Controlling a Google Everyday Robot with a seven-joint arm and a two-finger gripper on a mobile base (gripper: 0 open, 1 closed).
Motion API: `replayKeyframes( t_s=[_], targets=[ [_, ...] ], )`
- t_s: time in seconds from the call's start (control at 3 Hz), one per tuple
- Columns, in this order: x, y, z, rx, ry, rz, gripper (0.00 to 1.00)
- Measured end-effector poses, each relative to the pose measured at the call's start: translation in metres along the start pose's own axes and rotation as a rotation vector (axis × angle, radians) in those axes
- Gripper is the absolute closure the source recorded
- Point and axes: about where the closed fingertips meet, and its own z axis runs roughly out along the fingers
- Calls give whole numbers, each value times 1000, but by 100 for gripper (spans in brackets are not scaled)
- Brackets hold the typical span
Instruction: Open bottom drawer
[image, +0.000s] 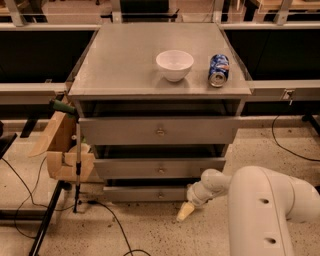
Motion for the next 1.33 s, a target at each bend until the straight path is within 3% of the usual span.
replayKeyframes(
  t_s=[0.67, 1.0, 1.33],
  targets=[
    [0, -13, 17, -34, -26, -37, 0],
    [-4, -42, 31, -47, -52, -61, 0],
    [-6, -47, 29, -38, -55, -62, 0]
  ],
)
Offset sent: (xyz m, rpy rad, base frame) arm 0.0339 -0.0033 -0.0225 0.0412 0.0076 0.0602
